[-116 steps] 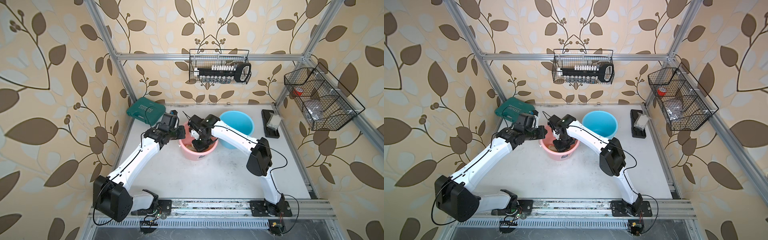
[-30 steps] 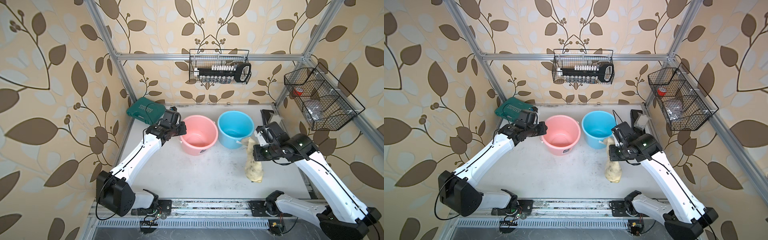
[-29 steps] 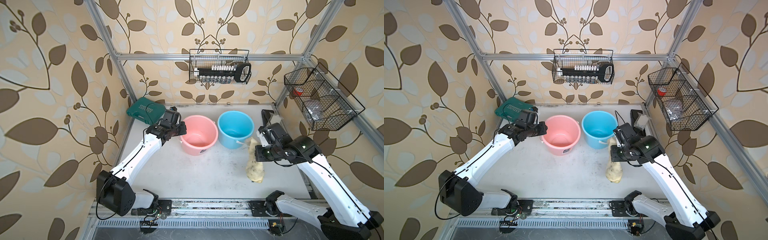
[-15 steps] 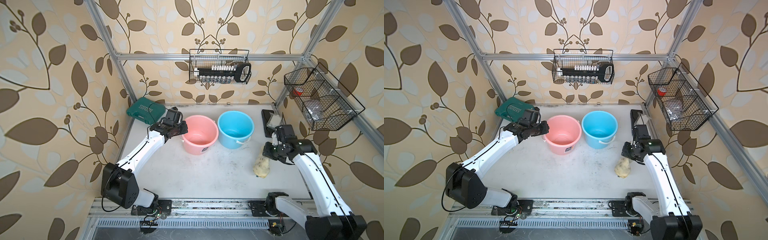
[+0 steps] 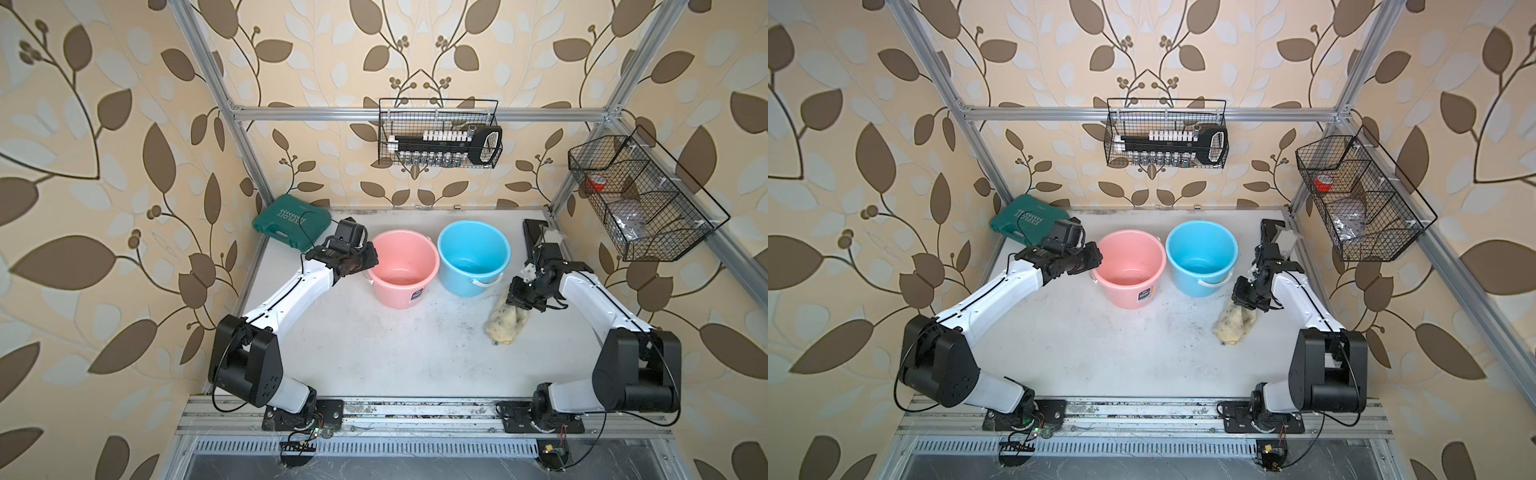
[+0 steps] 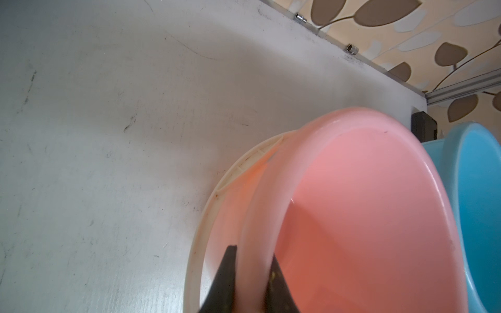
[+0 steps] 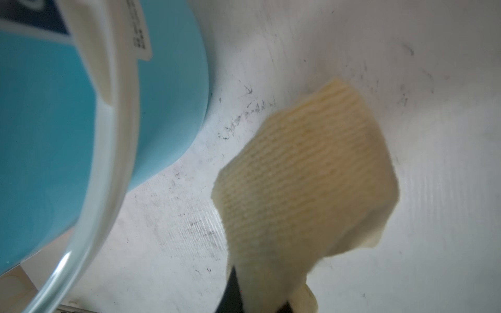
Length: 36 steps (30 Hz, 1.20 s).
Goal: Wipe the inside of the bucket with a cloth
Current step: Place the cleaning item at the center of the board, then reset both arms
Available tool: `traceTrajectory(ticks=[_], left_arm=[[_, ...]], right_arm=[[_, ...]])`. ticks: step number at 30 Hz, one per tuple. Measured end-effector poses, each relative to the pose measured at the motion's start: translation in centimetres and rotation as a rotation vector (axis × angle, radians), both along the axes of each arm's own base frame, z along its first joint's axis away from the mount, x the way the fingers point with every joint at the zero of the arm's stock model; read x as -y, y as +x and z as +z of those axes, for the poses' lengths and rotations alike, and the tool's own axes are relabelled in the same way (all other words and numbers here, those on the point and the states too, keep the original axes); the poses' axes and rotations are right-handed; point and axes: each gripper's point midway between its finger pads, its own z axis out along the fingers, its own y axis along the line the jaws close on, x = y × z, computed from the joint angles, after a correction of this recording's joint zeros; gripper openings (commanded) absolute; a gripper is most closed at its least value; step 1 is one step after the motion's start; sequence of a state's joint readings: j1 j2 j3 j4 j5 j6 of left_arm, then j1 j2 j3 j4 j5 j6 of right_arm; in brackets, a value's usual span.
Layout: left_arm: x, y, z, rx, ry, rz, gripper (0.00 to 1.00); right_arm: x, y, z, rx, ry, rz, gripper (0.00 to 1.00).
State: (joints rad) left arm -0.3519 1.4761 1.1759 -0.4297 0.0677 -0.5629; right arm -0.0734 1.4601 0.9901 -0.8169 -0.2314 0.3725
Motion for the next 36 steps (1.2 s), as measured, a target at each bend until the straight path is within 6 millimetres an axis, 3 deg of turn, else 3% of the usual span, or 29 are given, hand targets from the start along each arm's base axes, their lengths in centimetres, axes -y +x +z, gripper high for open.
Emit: traceTrajectory(ticks=[4,7,8,9,10,11,14,15,16,22,28,32,34,36], left_arm=[[-0.4,-0.3,-0.9,-0.02,0.014,0.019,0.26],[-0.5,-0.3,-1.0,-0.022,0.014,0.028,0.29],[-0.6,-0.3,-1.0,-0.022,0.015,0.029,0.32],[-0.6,-0.3,-1.1,-0.023,0.016,0.028,0.37],[-0.6,-0.3,-1.1,-0.023,0.017,0.027,0.42],[-0.6,-0.4,-1.2,-0.024,0.019,0.027,0.49],[-0.7,-0.5,-1.5,-0.031,0.024,0.028,0.87],[-0.7,-0.5,-1.6,-0.032,0.026,0.027,0.96],[-0.7,-0.5,-1.6,-0.032,0.028,0.025,0.99],[-1.4,-0.8,-0.6,-0.031,0.06,0.035,0.99],[-3.4,-0.6,5.9,0.113,0.073,0.093,0.99],[-7.5,-0.9,10.5,0.235,0.117,0.21,0.99],[-10.9,-1.0,11.4,0.26,0.147,0.302,0.99],[-15.2,-1.2,10.8,0.264,0.18,0.42,0.99]], right_arm=[[0.0,0.6,-1.2,-0.015,0.002,-0.001,0.16],[0.2,0.9,-2.0,-0.028,-0.004,0.001,0.27],[0.2,0.9,-2.2,-0.034,-0.006,0.0,0.41],[0.3,0.9,-2.4,-0.038,-0.01,0.001,0.64],[0.4,0.9,-2.5,-0.039,-0.014,-0.002,0.98],[0.4,0.9,-2.5,-0.037,-0.02,0.002,0.99],[0.7,0.7,-2.3,-0.026,-0.036,0.002,0.99],[0.7,0.6,-2.1,-0.02,-0.04,0.001,0.99],[0.8,0.6,-1.8,-0.011,-0.042,0.0,0.99],[1.1,0.3,2.3,0.111,-0.075,-0.01,0.99],[1.7,-0.5,6.8,0.214,-0.117,-0.023,0.99],[3.7,-0.6,9.2,0.296,-0.187,-0.082,0.99],[5.0,-0.5,10.7,0.361,-0.226,-0.133,0.99],[6.5,-0.3,12.3,0.454,-0.268,-0.194,0.99]])
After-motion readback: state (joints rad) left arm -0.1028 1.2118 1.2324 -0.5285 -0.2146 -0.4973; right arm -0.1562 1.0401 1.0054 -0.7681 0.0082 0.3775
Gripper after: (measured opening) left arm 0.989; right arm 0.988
